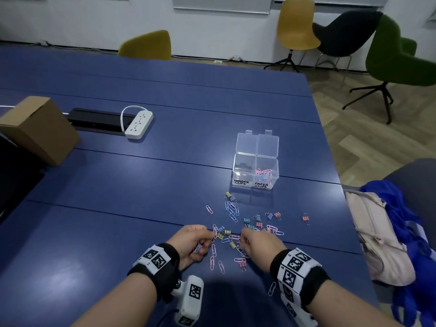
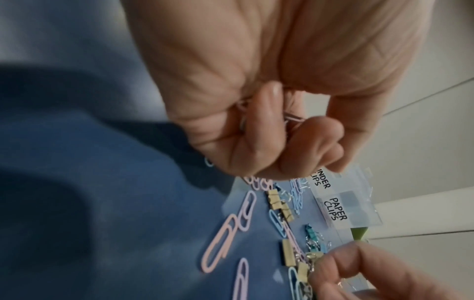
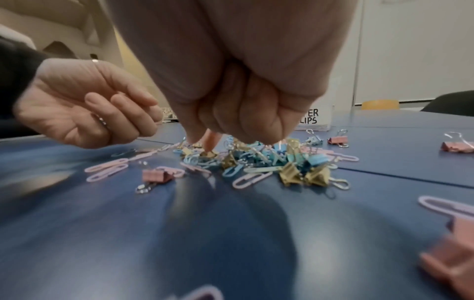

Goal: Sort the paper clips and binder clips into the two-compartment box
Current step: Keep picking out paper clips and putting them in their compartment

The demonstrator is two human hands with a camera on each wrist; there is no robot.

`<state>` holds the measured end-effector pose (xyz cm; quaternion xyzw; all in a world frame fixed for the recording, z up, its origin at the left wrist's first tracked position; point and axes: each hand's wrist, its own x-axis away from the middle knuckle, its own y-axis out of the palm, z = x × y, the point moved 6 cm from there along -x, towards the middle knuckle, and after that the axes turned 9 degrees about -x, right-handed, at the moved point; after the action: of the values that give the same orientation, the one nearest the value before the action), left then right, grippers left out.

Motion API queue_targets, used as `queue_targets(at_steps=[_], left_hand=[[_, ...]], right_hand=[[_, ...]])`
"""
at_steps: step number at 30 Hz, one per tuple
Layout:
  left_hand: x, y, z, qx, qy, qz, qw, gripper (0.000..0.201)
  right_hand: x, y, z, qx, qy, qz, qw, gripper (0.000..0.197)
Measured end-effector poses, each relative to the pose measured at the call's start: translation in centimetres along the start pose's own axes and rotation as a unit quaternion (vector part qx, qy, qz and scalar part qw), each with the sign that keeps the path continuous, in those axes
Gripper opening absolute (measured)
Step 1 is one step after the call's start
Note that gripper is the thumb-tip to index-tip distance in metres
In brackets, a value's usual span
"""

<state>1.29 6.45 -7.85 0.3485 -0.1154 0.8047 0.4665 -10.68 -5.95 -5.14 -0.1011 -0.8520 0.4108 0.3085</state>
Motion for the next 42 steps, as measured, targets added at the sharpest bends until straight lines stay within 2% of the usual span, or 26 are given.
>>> queue_targets(at_steps=[1,4,6,7,8,10,12,14,16,20,23,24,25,27,28,29,31,32,33,35,37,38,40,42], left_hand=[[0.0,-0.1,-0.2,0.003,-0.002,-0.002,1.0,0.034],[0.1,-0.4,-0.4,-0.013,-0.008,0.004,1.0,0.035],[0.5,-0.7,0.1,-0.128,0.011,0.045,0.991,0.041],[0.8,-0.8,0.6,-0.224,0.033,0.07,0.972,0.043],[1.1,-0.8,1.1,-0.332,0.059,0.091,0.937,0.044],[1.9,0.0,1.5,-0.515,0.089,0.098,0.847,0.041],[2.3,0.7,1.3,-0.613,0.075,0.11,0.778,0.041],[2.6,1.4,0.9,-0.653,0.051,0.127,0.744,0.048],[2.4,2.1,0.3,-0.667,0.03,0.126,0.734,0.048],[1.2,2.2,-0.7,-0.616,0.003,0.105,0.78,0.024],[0.8,2.4,-1.1,-0.611,0.005,0.085,0.787,0.027],[0.7,2.5,-1.0,-0.615,0.012,0.083,0.784,0.028],[0.7,2.5,-1.0,-0.621,0.021,0.08,0.78,0.029],[1.1,2.6,-0.7,-0.606,0.034,0.052,0.793,0.032],[1.3,2.5,-0.6,-0.566,0.034,0.033,0.823,0.034],[1.5,2.2,-0.5,-0.502,0.028,0.017,0.864,0.034],[1.9,1.4,-0.3,-0.303,-0.005,0.006,0.953,0.029],[2.0,1.0,-0.3,-0.19,-0.021,0.008,0.981,0.026],[2.0,0.6,-0.1,-0.095,-0.032,0.009,0.995,0.024],[2.1,-0.1,0.3,0.014,-0.04,0.012,0.999,0.023],[2.4,-0.7,0.8,0.042,-0.025,0.009,0.999,0.027],[2.5,-0.9,1.0,0.041,-0.016,0.005,0.999,0.028],[2.5,-1.2,1.2,0.032,-0.006,-0.005,0.999,0.027],[2.3,-1.4,1.3,0.022,-0.003,-0.009,1.0,0.022]], right_hand=[[0.2,-0.1,-0.1,0.011,-0.004,-0.004,1.0,0.004],[0.6,-0.1,-0.3,0.047,-0.013,-0.01,0.999,0.017],[0.9,-0.2,-0.4,0.063,-0.02,-0.003,0.998,0.019],[1.0,-0.2,-0.3,0.07,-0.02,0.0,0.997,0.02],[1.0,-0.1,-0.3,0.078,-0.017,0.001,0.997,0.02],[0.9,0.2,-0.3,0.099,-0.01,0.0,0.995,0.019],[0.7,0.5,-0.6,0.129,-0.007,0.0,0.992,0.019],[0.6,0.8,-0.9,0.139,-0.002,-0.001,0.99,0.02],[0.7,0.7,-1.0,0.111,0.007,0.016,0.994,0.019],[1.2,-0.4,0.4,-0.069,0.064,0.07,0.993,0.015],[1.5,-0.7,1.3,-0.242,0.11,0.072,0.961,0.024],[1.7,-0.7,1.6,-0.334,0.129,0.076,0.931,0.026],[2.0,-0.5,1.8,-0.443,0.147,0.082,0.88,0.026],[2.9,-0.2,1.8,-0.628,0.157,0.08,0.758,0.026],[3.2,-0.2,1.6,-0.683,0.142,0.074,0.712,0.025],[3.6,-0.3,1.6,-0.719,0.127,0.069,0.68,0.024],[4.0,-0.4,1.5,-0.765,0.101,0.056,0.634,0.023],[4.1,-0.3,1.6,-0.781,0.094,0.05,0.615,0.023],[4.2,-0.2,1.6,-0.795,0.088,0.042,0.599,0.021],[4.3,0.2,1.5,-0.818,0.068,0.02,0.57,0.015],[4.4,0.2,1.1,-0.841,0.043,-0.003,0.539,0.012],[4.4,0.1,0.9,-0.846,0.037,-0.011,0.532,0.011],[4.2,0.2,0.6,-0.841,0.048,-0.016,0.539,0.01],[3.6,0.5,0.7,-0.83,0.081,-0.004,0.551,0.02]])
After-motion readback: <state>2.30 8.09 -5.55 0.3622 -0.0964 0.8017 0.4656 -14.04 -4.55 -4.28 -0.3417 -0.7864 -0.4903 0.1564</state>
